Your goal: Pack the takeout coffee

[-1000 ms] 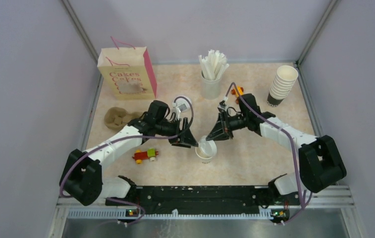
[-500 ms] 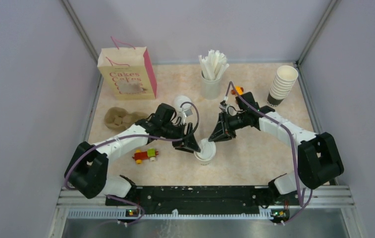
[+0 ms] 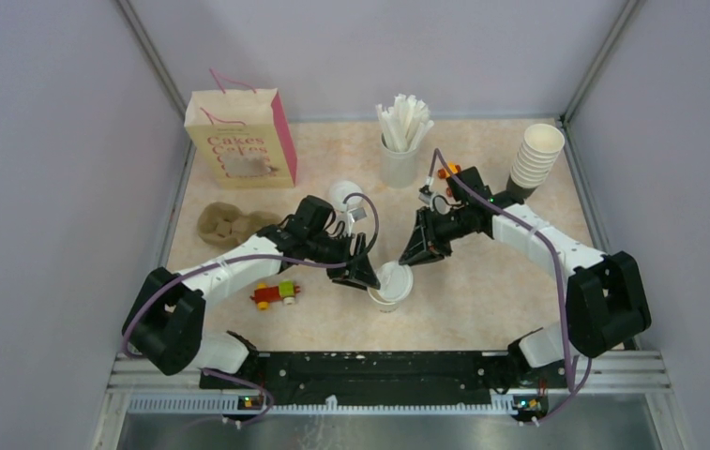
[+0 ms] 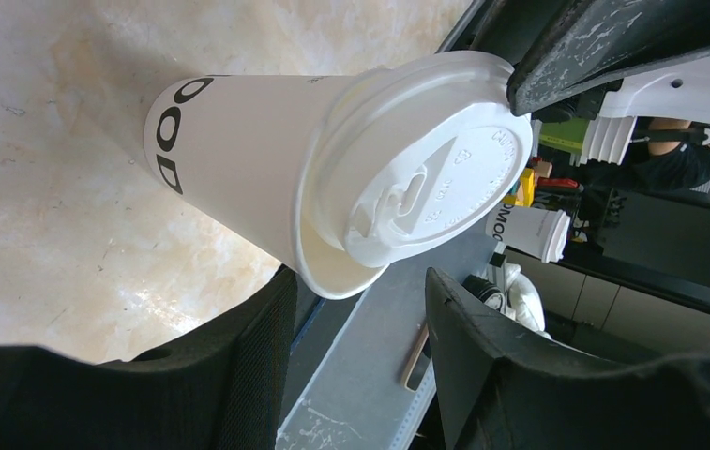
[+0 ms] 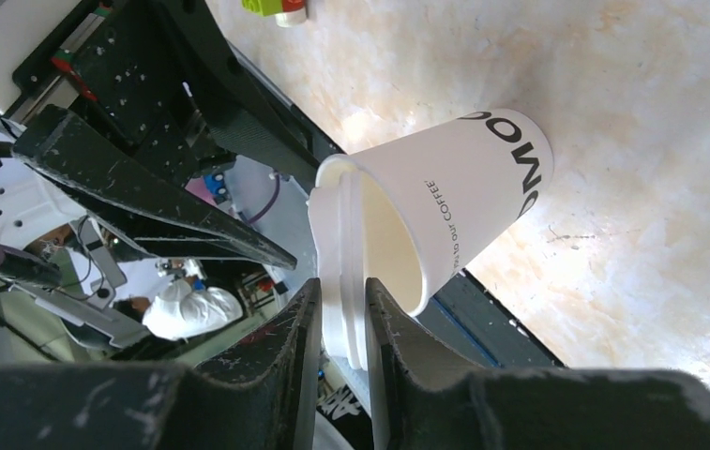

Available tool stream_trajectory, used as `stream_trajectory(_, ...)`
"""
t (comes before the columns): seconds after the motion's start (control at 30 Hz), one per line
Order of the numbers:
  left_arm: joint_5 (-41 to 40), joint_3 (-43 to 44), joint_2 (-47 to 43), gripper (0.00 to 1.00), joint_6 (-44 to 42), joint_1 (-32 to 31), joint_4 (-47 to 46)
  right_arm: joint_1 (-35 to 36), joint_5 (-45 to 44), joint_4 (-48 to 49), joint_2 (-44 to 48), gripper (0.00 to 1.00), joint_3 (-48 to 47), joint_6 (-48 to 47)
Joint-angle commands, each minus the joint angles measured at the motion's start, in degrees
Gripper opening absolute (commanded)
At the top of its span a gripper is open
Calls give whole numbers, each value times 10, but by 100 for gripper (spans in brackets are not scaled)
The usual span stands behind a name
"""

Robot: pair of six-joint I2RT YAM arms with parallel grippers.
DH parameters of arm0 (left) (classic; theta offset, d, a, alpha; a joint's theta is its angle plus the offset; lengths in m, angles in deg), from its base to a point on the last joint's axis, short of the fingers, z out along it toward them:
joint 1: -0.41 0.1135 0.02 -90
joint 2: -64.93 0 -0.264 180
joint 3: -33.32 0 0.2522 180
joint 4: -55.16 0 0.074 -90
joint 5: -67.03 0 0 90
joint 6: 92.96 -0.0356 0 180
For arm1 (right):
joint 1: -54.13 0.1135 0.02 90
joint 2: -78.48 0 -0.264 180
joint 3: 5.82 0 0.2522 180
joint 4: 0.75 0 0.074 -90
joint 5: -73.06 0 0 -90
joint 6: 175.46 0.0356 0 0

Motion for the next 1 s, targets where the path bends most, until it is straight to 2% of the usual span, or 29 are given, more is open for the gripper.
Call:
stream_trajectory(0.0, 1, 21, -4, 58, -5, -4, -17, -6, -22, -21, 12, 23, -25, -18)
stream_trajectory(0.3, -5, 20, -7, 58, -1, -5, -22, -6, -30, -19, 28, 33, -7, -19)
stream_trajectory(0.97, -9, 21, -1, 60, 9, -9, -37, -7, -89, -51, 66, 36, -6, -22)
